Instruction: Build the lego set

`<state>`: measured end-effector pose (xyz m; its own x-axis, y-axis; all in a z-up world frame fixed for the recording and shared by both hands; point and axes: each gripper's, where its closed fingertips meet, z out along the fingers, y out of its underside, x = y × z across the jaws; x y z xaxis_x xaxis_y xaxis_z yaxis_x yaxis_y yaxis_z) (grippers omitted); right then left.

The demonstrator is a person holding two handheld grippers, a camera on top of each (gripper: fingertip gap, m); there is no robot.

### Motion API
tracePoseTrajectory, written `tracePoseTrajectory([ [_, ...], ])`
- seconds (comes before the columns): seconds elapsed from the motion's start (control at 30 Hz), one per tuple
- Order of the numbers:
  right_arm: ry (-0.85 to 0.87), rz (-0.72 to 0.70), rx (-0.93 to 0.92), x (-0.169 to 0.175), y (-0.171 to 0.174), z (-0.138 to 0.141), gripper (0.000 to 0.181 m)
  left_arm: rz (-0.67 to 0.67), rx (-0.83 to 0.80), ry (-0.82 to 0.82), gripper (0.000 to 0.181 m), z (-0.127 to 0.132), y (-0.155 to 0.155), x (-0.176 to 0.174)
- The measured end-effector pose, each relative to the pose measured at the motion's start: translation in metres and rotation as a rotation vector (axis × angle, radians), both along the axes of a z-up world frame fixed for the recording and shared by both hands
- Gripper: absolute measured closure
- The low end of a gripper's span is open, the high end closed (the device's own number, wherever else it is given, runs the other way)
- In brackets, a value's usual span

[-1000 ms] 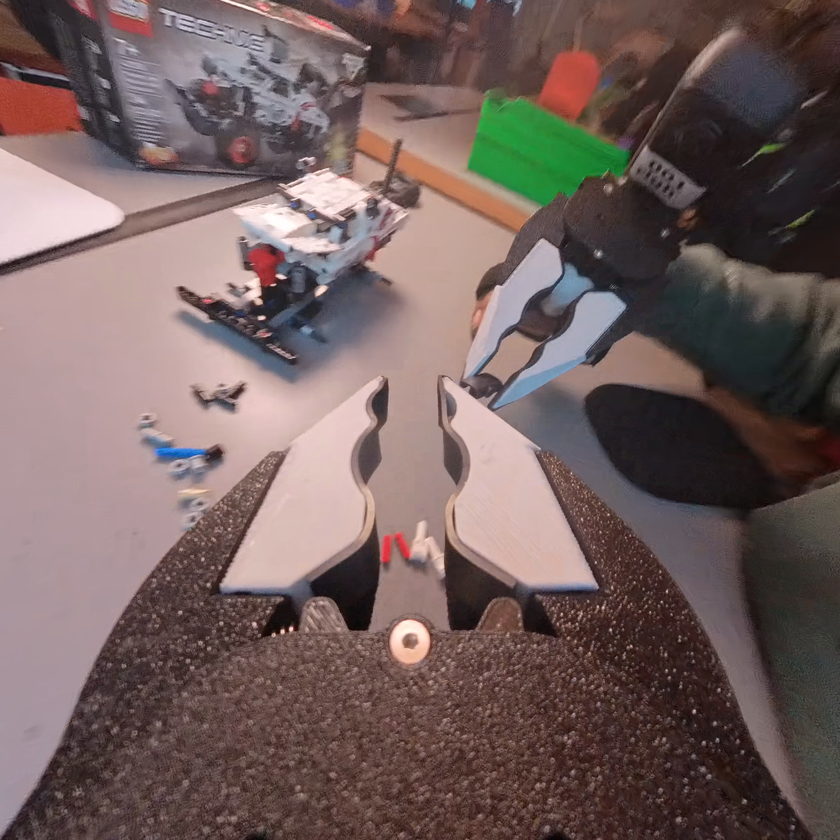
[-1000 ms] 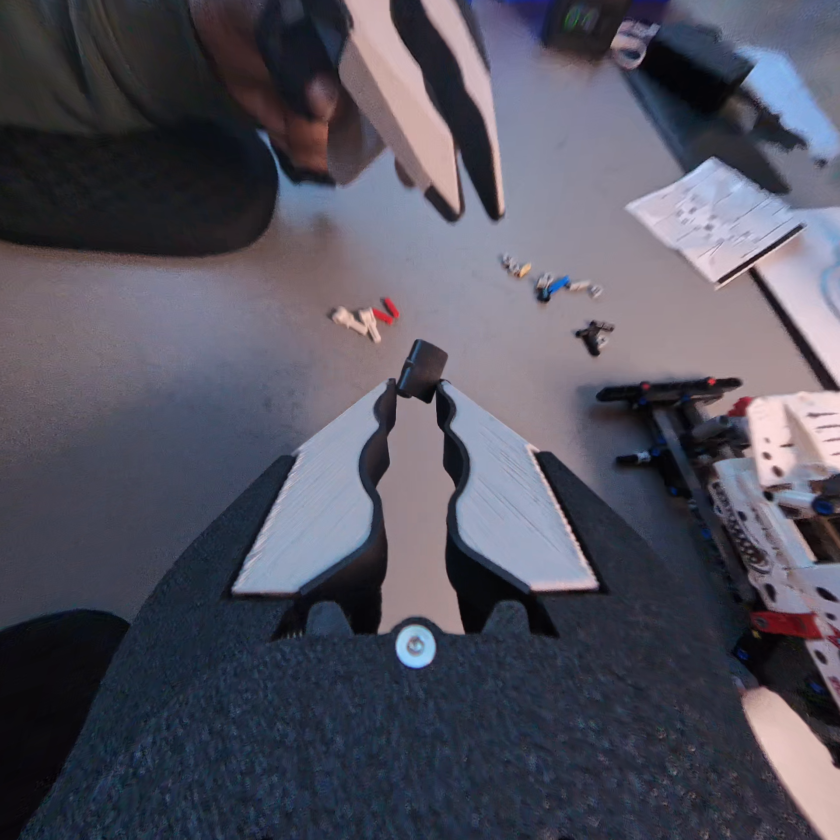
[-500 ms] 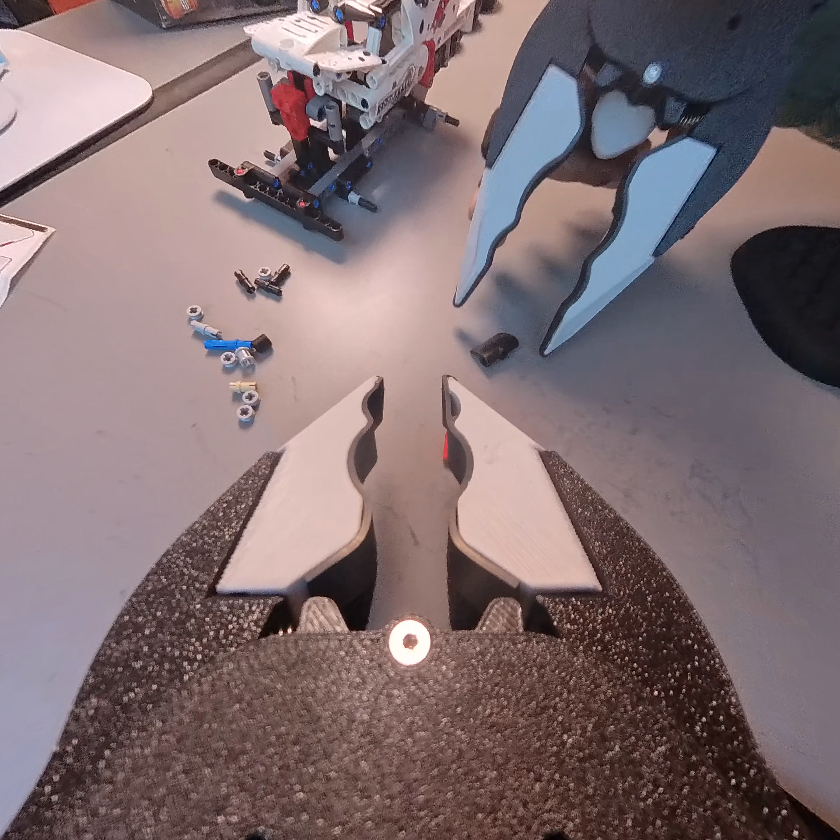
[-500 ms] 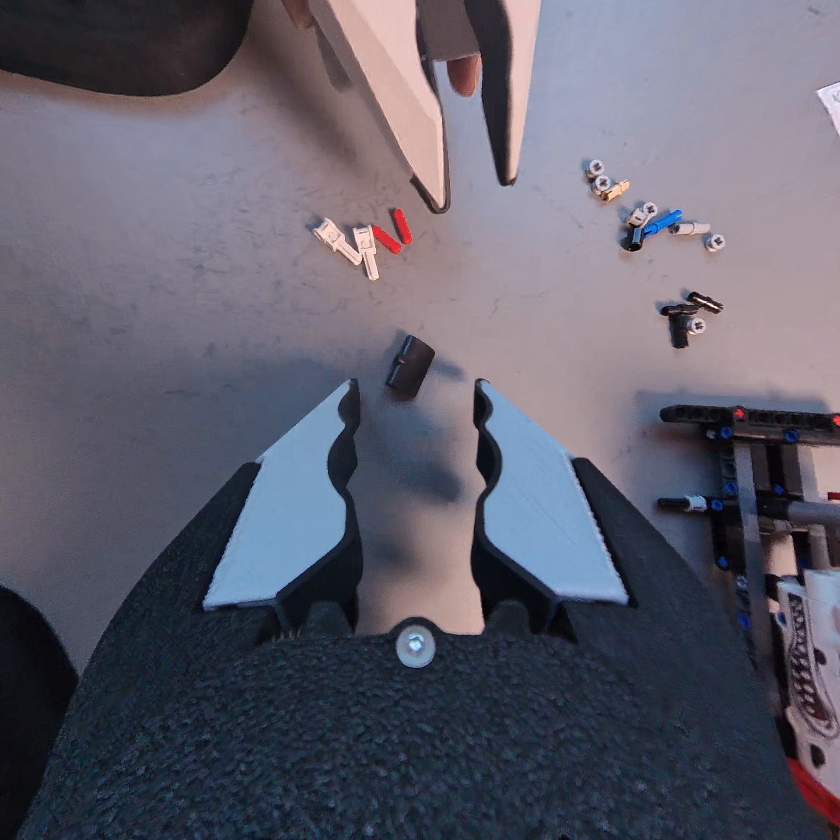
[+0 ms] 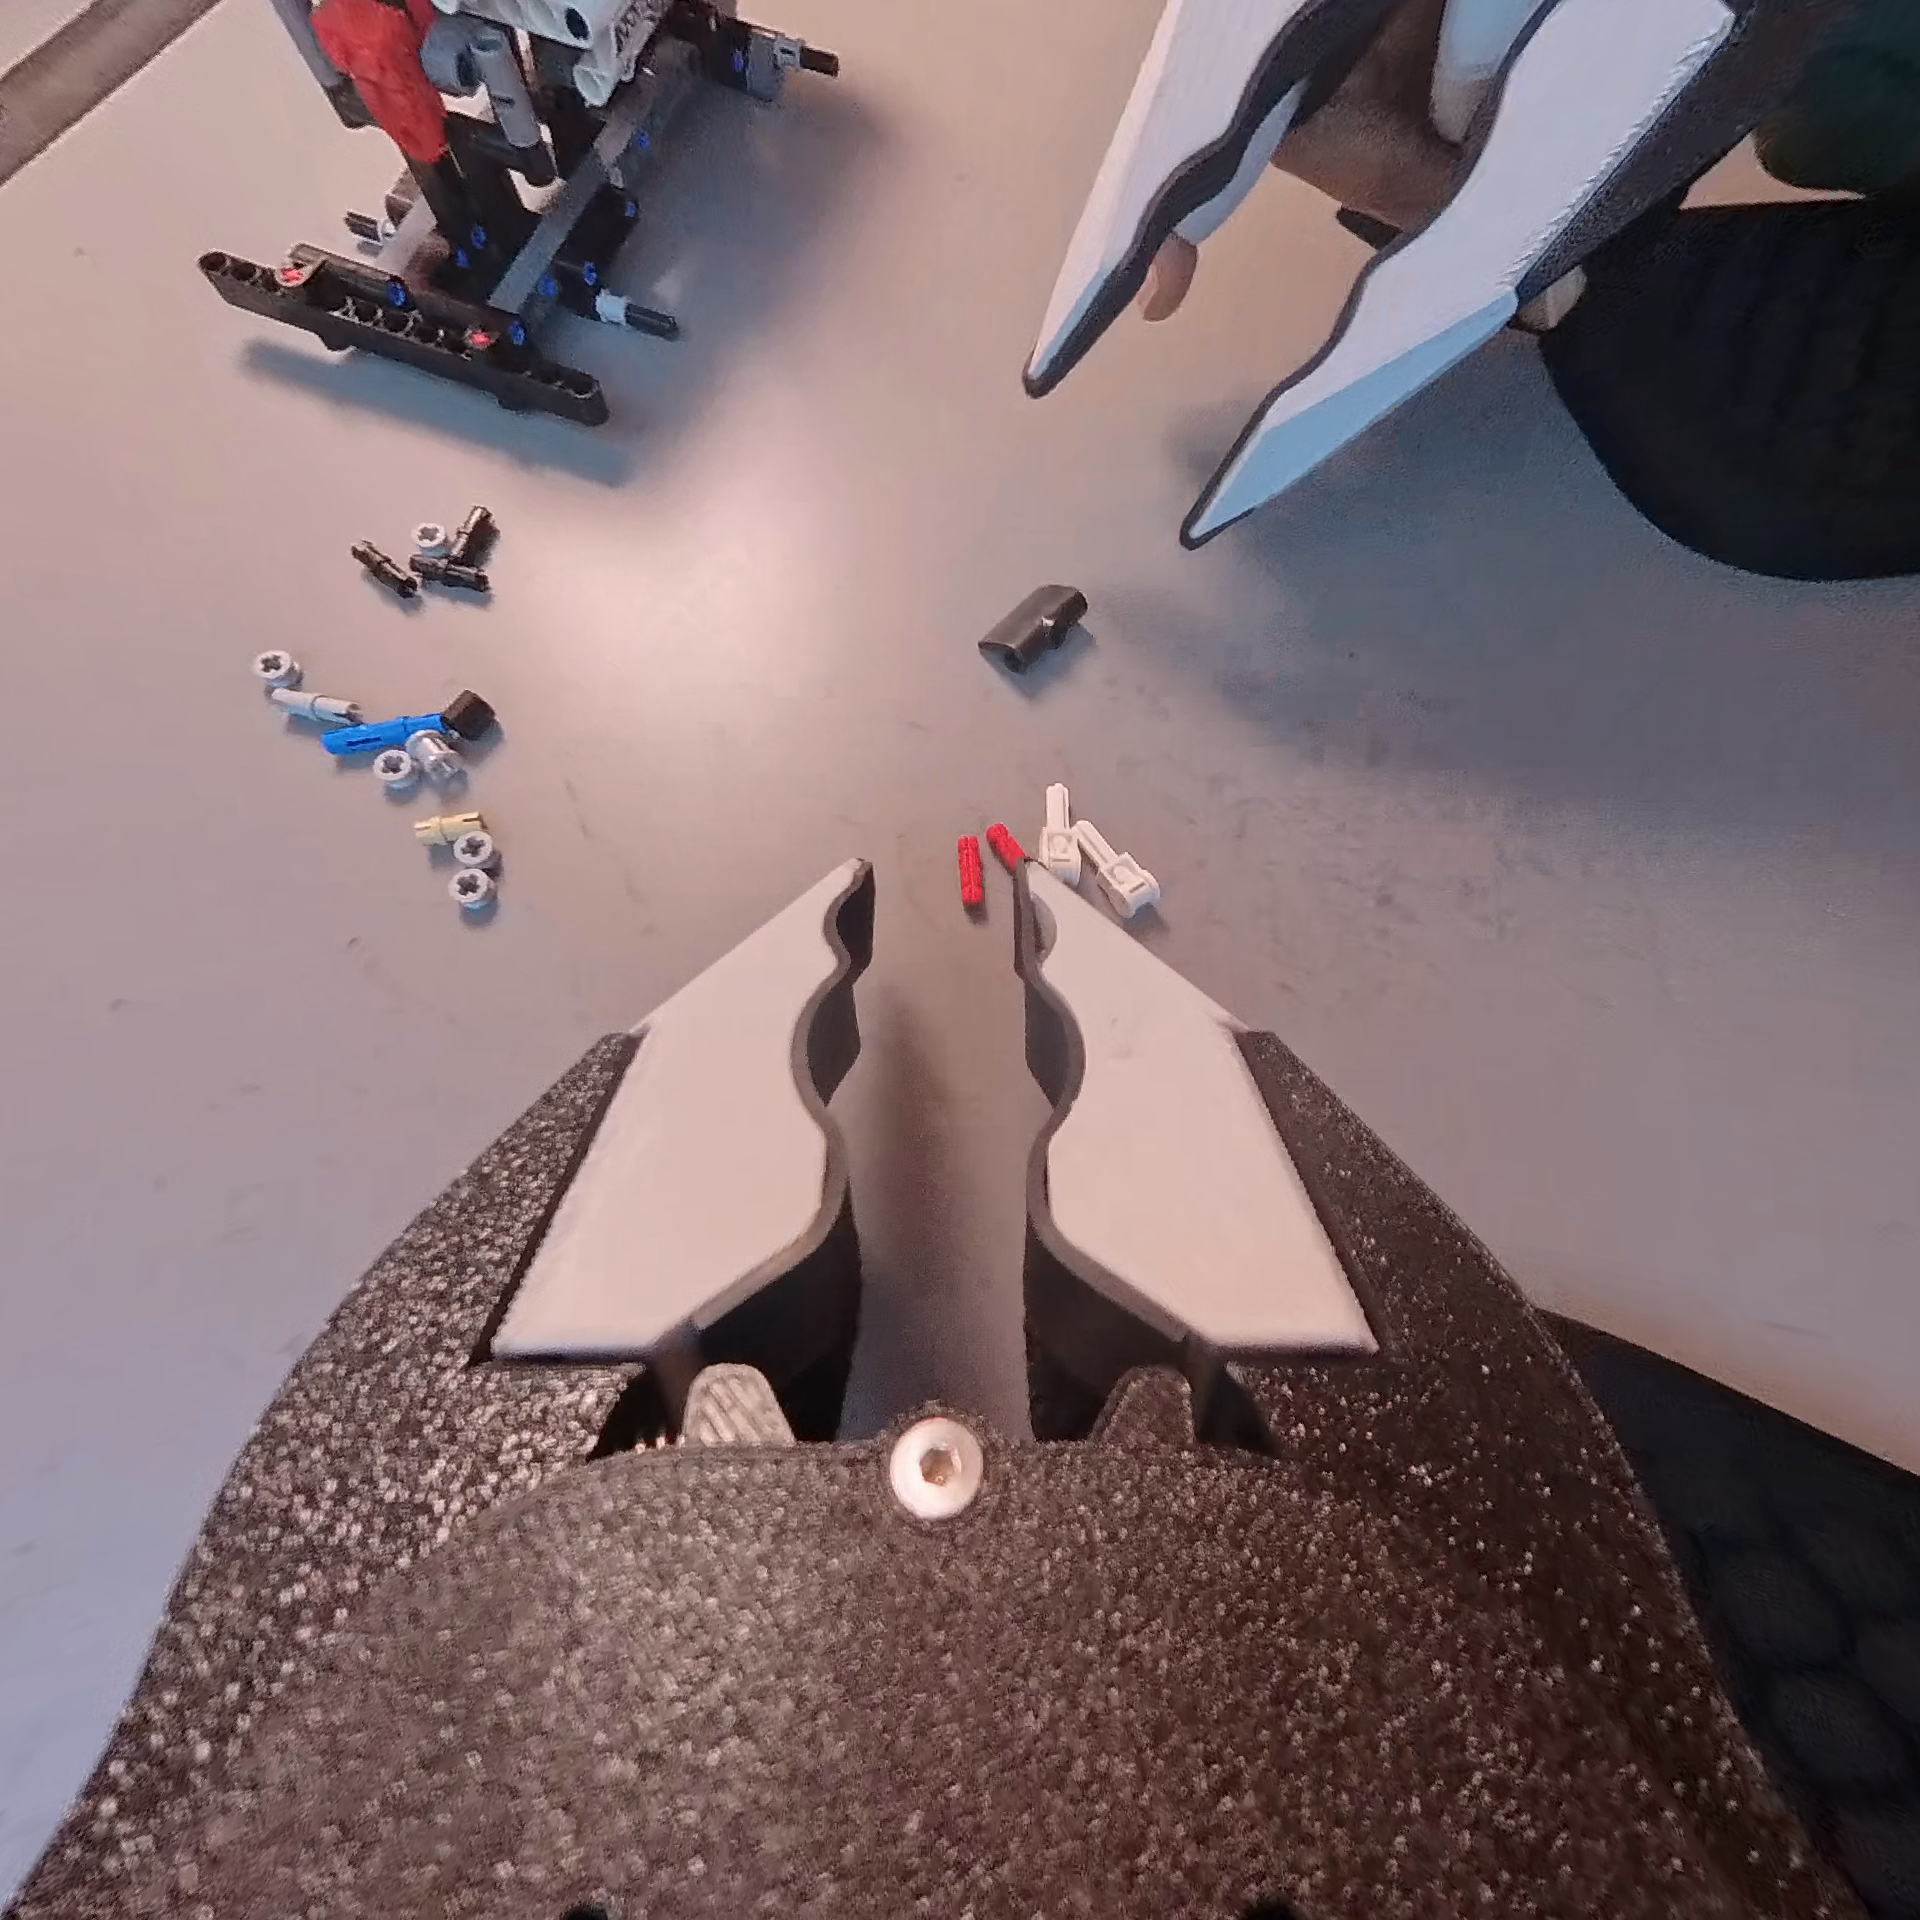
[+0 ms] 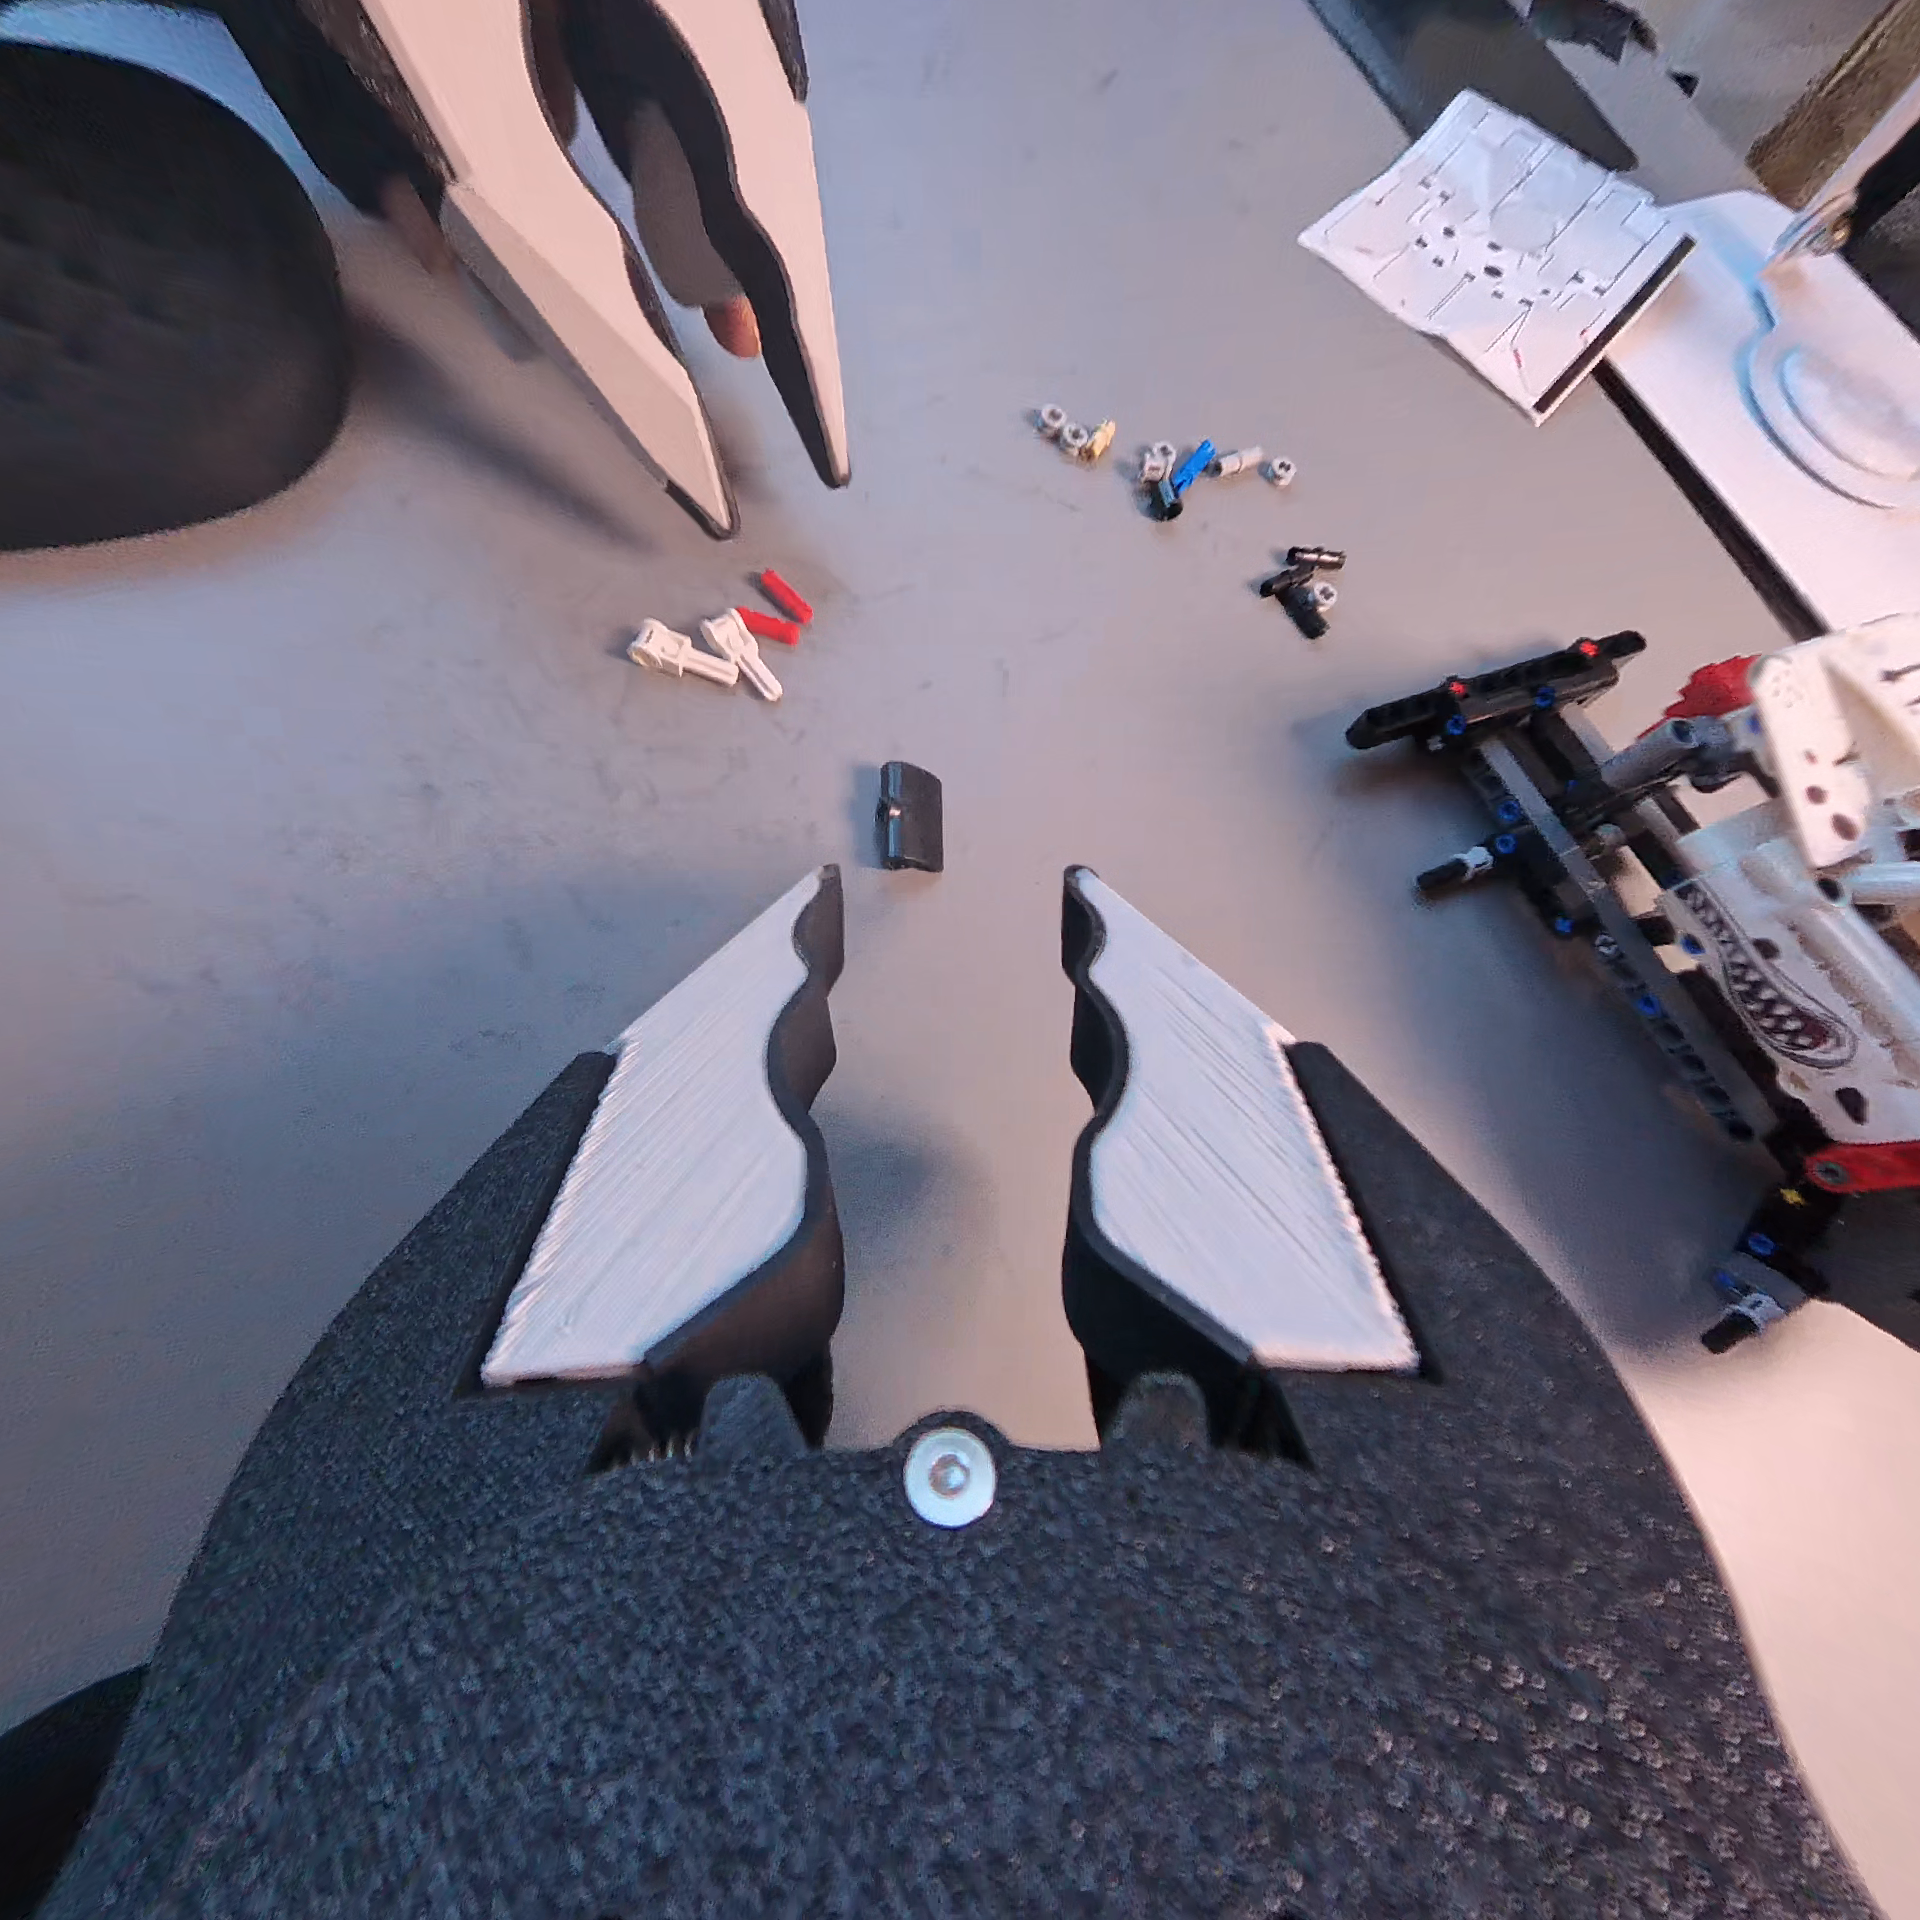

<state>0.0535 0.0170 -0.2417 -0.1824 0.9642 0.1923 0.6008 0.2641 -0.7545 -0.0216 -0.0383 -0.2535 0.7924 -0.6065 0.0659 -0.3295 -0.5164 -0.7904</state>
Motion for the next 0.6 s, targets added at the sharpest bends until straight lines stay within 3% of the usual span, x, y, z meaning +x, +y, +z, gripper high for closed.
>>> tracePoseTrajectory([
  [0.4,-0.033,0.038,-0.02,-0.009,-0.008,-0.018,0.145,-0.034,-0.018,0.149,0.17,-0.017,0.003,0.004],
  [0.6,-0.064,0.043,-0.056,-0.012,-0.007,-0.022,0.145,-0.088,-0.022,0.144,0.179,-0.017,0.003,0.009],
])
